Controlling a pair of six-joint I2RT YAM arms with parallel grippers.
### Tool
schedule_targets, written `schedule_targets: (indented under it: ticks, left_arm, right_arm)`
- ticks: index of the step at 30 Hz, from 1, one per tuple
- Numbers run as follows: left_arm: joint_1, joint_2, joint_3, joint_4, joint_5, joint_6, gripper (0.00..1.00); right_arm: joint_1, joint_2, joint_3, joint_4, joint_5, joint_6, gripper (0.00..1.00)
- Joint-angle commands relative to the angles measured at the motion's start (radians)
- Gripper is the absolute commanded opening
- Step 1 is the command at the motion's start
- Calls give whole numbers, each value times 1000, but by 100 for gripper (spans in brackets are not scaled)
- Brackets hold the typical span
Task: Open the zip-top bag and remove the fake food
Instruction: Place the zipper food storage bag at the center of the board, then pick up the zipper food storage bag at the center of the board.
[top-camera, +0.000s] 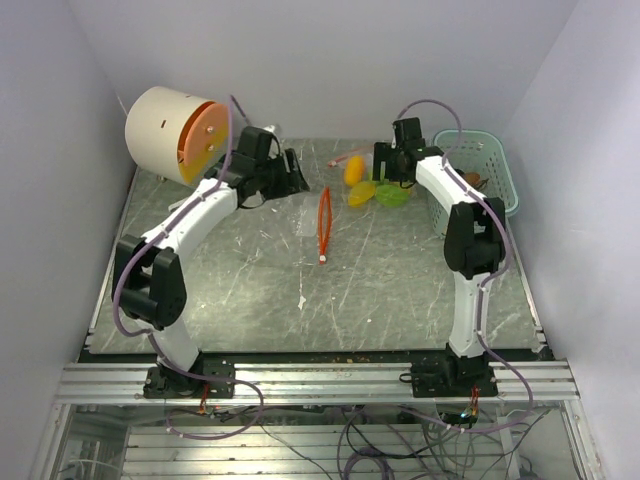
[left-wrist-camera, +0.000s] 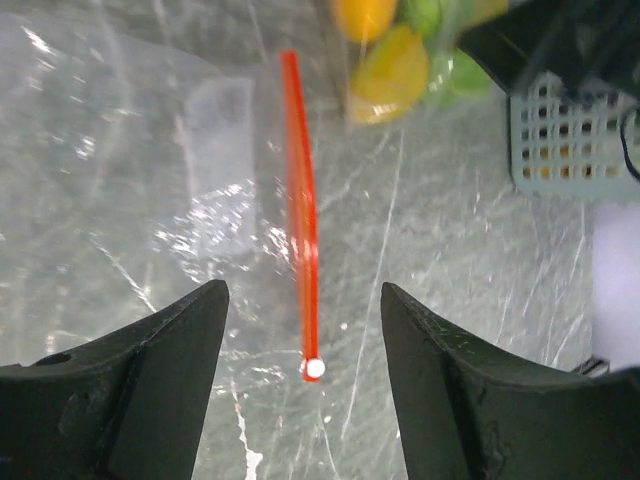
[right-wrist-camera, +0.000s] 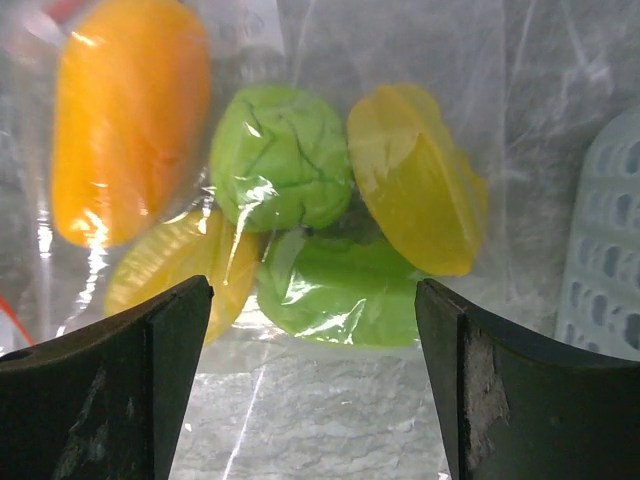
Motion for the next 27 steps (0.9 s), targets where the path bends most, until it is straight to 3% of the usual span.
schedule_targets:
  ticks: [1, 6, 15, 27]
  left_arm:
    - [-58, 19, -56, -54, -11, 37, 73]
    - [-68, 5, -135, -26, 17, 37, 73]
    - [-68, 29, -150, -10, 35, 51, 72]
    - [-68, 45, -162, 10, 54, 55, 71]
  right_arm:
    - [5, 39, 45, -38, 18, 19, 82]
    - [10, 43, -40, -14, -25, 53, 82]
    - [49, -87, -345, 75, -139, 116, 80]
    - [85, -258, -273, 10, -173, 80, 65]
